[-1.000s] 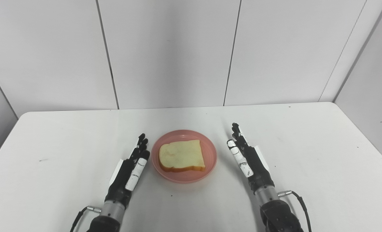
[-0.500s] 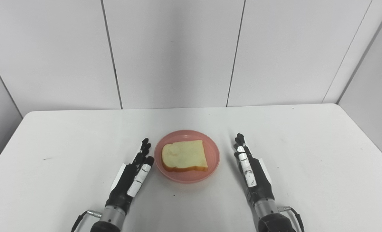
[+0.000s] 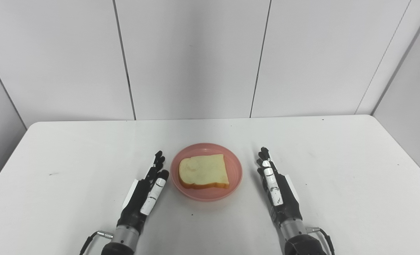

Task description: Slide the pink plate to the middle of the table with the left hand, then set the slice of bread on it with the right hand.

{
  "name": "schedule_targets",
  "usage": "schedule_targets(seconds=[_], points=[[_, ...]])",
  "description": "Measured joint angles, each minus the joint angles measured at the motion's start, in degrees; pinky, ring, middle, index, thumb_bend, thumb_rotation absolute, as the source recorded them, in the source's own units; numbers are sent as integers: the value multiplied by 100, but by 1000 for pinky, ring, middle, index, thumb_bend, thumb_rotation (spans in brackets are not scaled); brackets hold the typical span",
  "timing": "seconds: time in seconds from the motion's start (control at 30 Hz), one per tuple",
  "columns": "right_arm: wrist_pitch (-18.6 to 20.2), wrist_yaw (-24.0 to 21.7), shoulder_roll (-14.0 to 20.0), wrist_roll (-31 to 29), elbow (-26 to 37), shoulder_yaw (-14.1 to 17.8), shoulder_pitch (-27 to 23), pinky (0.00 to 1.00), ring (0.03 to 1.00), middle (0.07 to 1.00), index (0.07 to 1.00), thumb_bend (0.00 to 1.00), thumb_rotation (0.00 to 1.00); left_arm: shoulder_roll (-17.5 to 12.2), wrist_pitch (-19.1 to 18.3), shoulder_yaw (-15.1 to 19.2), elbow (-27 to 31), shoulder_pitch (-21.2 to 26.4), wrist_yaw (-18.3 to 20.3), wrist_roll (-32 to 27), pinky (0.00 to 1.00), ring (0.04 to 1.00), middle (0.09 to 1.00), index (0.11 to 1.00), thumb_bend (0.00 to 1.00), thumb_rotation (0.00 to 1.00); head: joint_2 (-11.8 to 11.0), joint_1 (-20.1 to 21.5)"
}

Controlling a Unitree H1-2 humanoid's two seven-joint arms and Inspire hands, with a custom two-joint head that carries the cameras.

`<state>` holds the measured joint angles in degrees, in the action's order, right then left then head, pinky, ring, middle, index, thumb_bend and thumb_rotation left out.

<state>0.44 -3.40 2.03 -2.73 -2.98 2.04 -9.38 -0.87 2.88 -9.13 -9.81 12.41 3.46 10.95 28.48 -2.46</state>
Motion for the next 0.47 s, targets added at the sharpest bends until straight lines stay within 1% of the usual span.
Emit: schedule_targets(seconds=[0.07,0.17,0.27,0.33,0.4,0.47], points=[[1,-1,20,-3,-1,-8,0,1000,1000,1000,1000,223,1000,-1,-136,8,56,3,71,-92,999,1000,1000,1000,709,1000,0,-9],[6,1,24,-17,1,-12,1,1000,1000,1000,1000,220,1000,-17,-328,-31,164,4,127,-73,1000,1000,1000,1000,714,1000,9,-9],[9,1,38,-41,2,-22,1,1000,1000,1000,1000,213,1000,-16,-434,-54,238,1,141,-74,1000,1000,1000,1000,706,1000,17,-9],[9,1,52,-41,2,-38,2,1000,1000,1000,1000,211,1000,-55,-511,-163,293,2,140,131,1000,1000,1000,1000,701,1000,18,-9],[9,0,77,-38,2,-64,1,1000,1000,1000,1000,211,1000,-164,-515,-294,338,2,99,417,1000,1000,1000,1000,704,1000,26,-18],[9,-1,92,-45,1,-70,1,1000,1000,1000,1000,209,1000,-178,-514,-300,337,4,81,452,1000,1000,1000,1000,707,1000,26,-18]])
